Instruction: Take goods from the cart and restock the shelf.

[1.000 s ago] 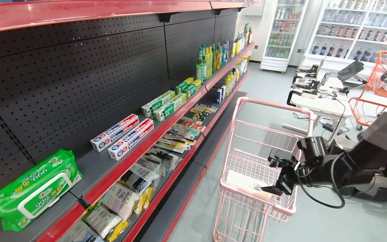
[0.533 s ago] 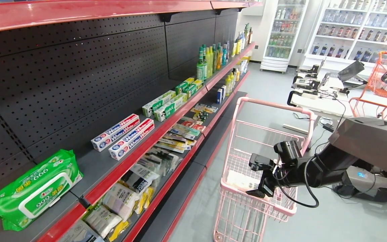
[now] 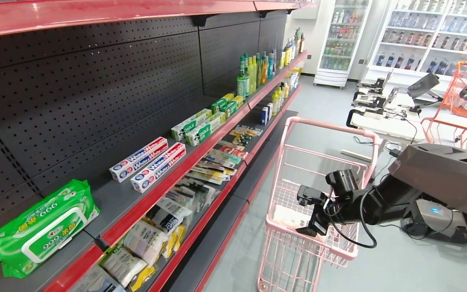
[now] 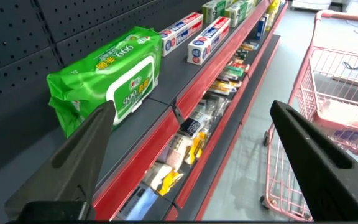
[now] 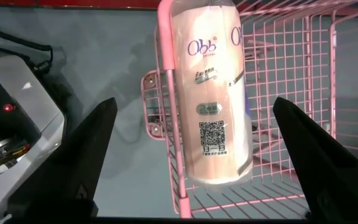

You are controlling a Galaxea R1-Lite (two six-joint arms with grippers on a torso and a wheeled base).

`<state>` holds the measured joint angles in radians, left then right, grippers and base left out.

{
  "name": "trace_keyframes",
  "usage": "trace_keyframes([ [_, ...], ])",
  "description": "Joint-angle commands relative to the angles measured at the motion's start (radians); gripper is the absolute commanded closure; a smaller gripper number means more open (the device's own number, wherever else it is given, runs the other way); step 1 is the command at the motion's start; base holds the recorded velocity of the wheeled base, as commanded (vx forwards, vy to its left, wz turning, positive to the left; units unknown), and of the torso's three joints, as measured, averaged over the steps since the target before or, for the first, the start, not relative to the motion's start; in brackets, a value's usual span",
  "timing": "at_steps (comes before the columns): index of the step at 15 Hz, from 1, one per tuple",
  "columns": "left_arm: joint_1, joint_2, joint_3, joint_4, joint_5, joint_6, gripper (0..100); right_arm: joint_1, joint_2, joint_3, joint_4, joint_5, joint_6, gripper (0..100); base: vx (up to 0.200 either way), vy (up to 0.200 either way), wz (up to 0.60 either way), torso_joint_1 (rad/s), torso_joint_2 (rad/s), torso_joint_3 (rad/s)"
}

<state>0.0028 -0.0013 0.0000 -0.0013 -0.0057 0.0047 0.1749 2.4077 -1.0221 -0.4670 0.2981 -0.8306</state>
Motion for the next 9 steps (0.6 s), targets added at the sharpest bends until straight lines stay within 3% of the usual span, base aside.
trace_keyframes([
  [1,0.0,0.001,0.0,0.0,0.0,0.0,0,0.006,0.008,-0.003,-0.001,0.0,-0.001,0,0.0,0.0,0.0,-0.076,0.18,0.085],
  [9,0.0,0.001,0.0,0.0,0.0,0.0,0,0.006,0.019,-0.033,0.001,-0.013,-0.004,0,0.0,0.0,0.0,-0.082,0.18,0.091],
])
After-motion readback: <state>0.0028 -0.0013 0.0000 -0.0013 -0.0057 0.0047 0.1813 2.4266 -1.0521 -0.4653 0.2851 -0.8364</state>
